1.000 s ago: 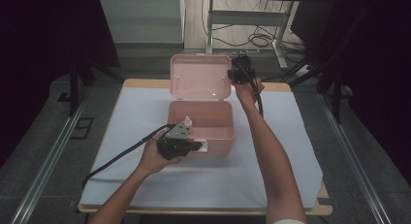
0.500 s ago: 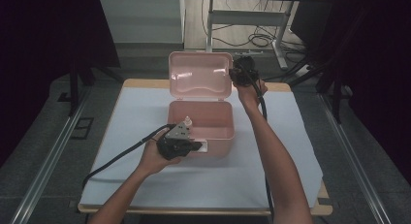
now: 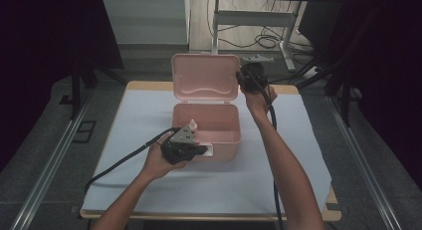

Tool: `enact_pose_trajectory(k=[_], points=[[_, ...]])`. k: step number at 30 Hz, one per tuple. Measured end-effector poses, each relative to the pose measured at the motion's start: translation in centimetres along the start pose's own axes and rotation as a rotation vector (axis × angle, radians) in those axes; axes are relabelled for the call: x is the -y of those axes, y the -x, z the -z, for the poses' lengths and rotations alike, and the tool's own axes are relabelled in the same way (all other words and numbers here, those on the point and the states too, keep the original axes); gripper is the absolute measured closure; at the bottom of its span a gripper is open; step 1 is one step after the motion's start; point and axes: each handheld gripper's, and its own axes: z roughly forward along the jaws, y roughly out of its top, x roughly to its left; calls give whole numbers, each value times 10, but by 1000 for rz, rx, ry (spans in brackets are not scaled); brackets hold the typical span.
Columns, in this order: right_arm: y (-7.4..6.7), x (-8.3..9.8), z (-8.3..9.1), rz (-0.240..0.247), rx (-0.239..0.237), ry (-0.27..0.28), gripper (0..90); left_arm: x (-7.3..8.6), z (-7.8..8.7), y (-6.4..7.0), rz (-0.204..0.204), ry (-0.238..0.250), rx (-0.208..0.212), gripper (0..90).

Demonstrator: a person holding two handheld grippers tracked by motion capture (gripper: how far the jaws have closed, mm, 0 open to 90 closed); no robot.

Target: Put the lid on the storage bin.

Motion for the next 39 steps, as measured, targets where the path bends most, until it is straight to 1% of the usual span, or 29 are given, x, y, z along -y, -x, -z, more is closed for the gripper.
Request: enact_pose_trajectory(k=[7,17,19,26,39], points=[[-2,4,11,7,-7,26,872,0,0,0,0,0,-2,900],[-7,10,21,28,2,64,874,0,0,-1,0,-1,2,900],[-9,12,24,35,6,76,874,0,0,-1,0,-2,3,900],[-11,21,34,33,-6,108,877,-1,0,-1,-2,-5,4,900],[-16,36,52,66,-13,147,877,-1,1,-1,-2,-9,1,900]])
